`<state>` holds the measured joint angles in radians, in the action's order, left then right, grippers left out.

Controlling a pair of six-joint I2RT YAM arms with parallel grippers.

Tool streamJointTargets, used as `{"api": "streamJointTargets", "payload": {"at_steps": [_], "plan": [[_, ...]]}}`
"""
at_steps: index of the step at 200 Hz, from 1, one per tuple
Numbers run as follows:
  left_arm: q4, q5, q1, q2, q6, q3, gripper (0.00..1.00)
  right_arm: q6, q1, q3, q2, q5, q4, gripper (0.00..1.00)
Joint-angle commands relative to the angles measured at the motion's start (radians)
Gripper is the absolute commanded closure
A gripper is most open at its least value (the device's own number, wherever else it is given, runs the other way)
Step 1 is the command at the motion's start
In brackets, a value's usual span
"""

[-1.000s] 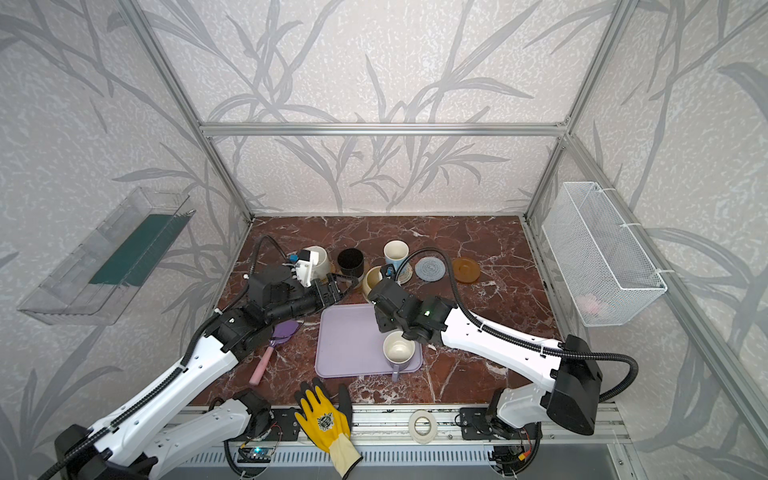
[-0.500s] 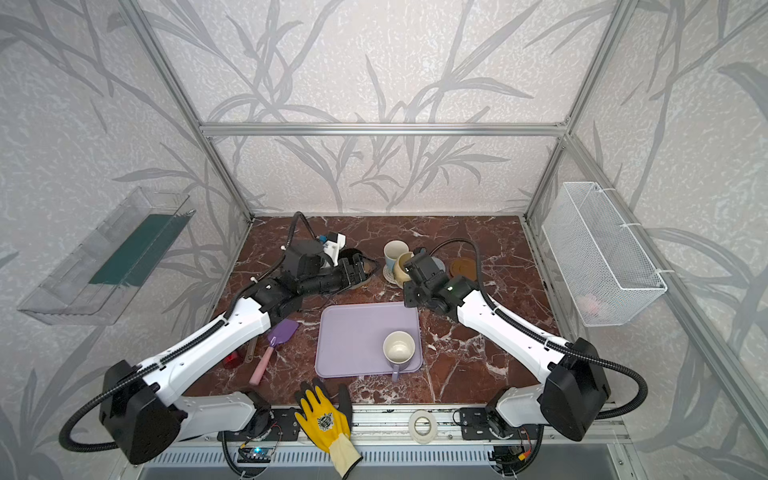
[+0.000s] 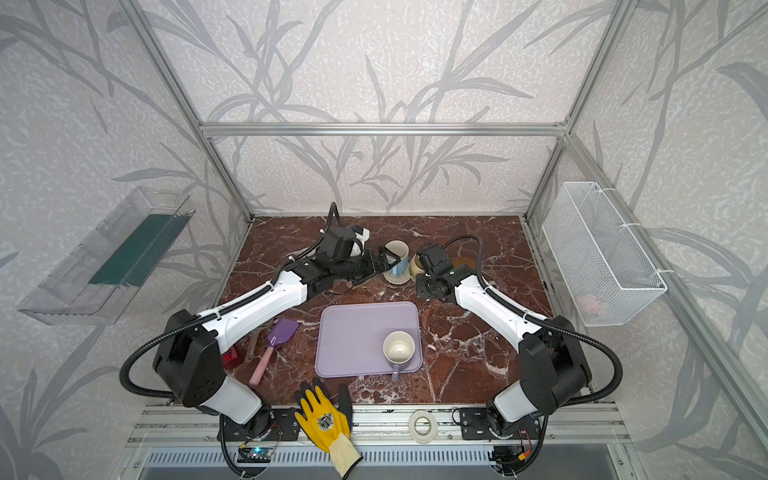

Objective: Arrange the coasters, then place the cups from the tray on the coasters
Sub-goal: 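Lower the beige mug onto the grey woven coaster with the right gripper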

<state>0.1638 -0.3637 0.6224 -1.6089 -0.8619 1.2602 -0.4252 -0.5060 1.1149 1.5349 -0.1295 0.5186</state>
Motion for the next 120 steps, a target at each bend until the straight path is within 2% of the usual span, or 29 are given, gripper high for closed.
{"api": "streamJointTargets", "payload": {"at_steps": [1,43,120], "plan": [[0.000,0.030,0.008,-0.030,0.026,0.049,0.01,0.067,0.038,0.077,0.013,-0.025,-0.101,1.00],[-0.025,0.118,0.022,-0.073,0.041,0.072,0.01,0.110,0.094,0.106,0.080,-0.010,-0.129,1.00],[-0.067,0.169,0.034,-0.143,0.067,0.125,0.01,0.166,0.123,0.168,0.209,-0.014,-0.157,1.00]]}}
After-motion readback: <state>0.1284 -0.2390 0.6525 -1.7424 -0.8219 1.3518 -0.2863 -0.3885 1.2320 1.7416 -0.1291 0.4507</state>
